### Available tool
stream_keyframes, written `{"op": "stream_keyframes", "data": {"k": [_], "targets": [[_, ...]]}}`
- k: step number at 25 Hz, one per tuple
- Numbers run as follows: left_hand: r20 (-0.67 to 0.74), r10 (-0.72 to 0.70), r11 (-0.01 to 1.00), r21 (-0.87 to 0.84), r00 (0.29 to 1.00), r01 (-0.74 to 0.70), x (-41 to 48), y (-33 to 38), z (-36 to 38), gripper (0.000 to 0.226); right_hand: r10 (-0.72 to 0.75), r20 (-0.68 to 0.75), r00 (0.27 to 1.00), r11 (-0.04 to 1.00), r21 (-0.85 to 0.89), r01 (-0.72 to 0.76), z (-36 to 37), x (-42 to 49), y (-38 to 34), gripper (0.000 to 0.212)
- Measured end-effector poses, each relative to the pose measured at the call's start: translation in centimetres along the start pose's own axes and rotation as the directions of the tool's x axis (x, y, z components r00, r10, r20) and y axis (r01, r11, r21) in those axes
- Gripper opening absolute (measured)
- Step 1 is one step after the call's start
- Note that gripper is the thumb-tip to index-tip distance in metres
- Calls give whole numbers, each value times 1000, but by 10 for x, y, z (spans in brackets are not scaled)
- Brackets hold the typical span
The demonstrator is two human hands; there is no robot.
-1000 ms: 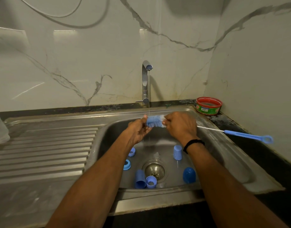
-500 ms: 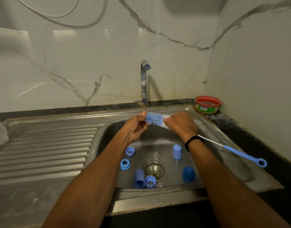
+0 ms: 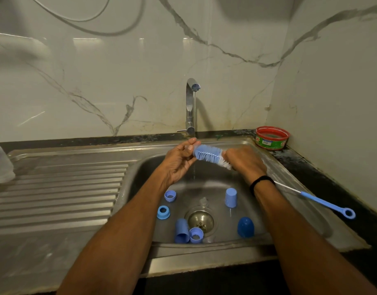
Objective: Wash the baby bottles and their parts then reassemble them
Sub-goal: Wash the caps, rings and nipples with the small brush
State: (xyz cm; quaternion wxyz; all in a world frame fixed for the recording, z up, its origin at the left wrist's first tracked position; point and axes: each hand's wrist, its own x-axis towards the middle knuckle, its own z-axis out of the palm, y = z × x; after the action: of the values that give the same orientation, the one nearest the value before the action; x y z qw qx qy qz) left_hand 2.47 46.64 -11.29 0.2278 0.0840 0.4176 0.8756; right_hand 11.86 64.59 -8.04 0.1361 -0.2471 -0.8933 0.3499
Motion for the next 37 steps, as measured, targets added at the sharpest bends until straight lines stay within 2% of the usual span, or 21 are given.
{"op": "stream_keyframes", "data": {"k": [3, 5, 7, 9, 11, 14, 16, 19, 20, 23, 26, 28, 31, 34, 35, 37], "targets": [[-16, 8, 999, 45, 1000, -7, -1, 0, -9, 31, -244, -76, 967, 960, -159, 229, 6, -3, 0, 31], [-54, 4, 993, 120, 999, 2, -3, 3, -15, 30, -316, -127, 940, 931, -232, 281, 11, -6, -3, 17], [-64, 23, 982, 190, 998, -11, -4, 4, -18, 29, -339, -168, 926, 916, -286, 283, 12, -10, -7, 21], [-68, 73, 981, 182, 995, -59, -6, 5, -17, 28, -350, -156, 924, 911, -287, 296, 10, -13, -8, 17], [-56, 106, 982, 162, 993, -96, -5, 7, -16, 27, -298, -107, 948, 936, -226, 269, 9, -13, -9, 33], [-31, 93, 984, 154, 995, -87, -4, 7, -18, 26, -233, -116, 966, 957, -201, 207, 11, -12, -10, 49], [-55, 66, 985, 163, 996, -56, -5, 0, -20, 27, -274, -141, 951, 935, -270, 230, 13, -13, -8, 46], [-89, 89, 961, 270, 992, -62, -8, -4, -20, 25, -379, -175, 909, 896, -313, 314, 16, -12, -5, 24], [-69, 110, 954, 286, 992, -86, -8, -2, -20, 23, -379, -168, 910, 902, -286, 323, 15, -12, -4, 24], [10, 140, 949, 283, 990, -137, -6, 6, -20, 22, -275, -160, 948, 952, -183, 246, 14, -13, -5, 42], [-22, 82, 978, 192, 996, -77, -5, 6, -20, 18, -330, -133, 935, 915, -290, 281, 17, -13, -6, 43], [-71, 102, 971, 226, 992, -84, -5, 3, -21, 22, -369, -148, 918, 888, -348, 301, 19, -13, -8, 43], [-14, 157, 943, 299, 988, -146, -4, 3, -18, 16, -306, -198, 931, 917, -326, 232, 16, -9, -7, 62], [6, 109, 967, 231, 994, -107, -3, 1, -21, 27, -252, -200, 947, 939, -289, 188, 15, -9, -7, 63], [-16, 82, 966, 246, 997, -75, -3, 0, -23, 29, -282, -202, 938, 923, -325, 207, 17, -9, -8, 62], [-56, 70, 924, 381, 996, -44, -3, -2, -29, 28, -352, -204, 914, 879, -408, 247, 19, -10, -9, 57]]}}
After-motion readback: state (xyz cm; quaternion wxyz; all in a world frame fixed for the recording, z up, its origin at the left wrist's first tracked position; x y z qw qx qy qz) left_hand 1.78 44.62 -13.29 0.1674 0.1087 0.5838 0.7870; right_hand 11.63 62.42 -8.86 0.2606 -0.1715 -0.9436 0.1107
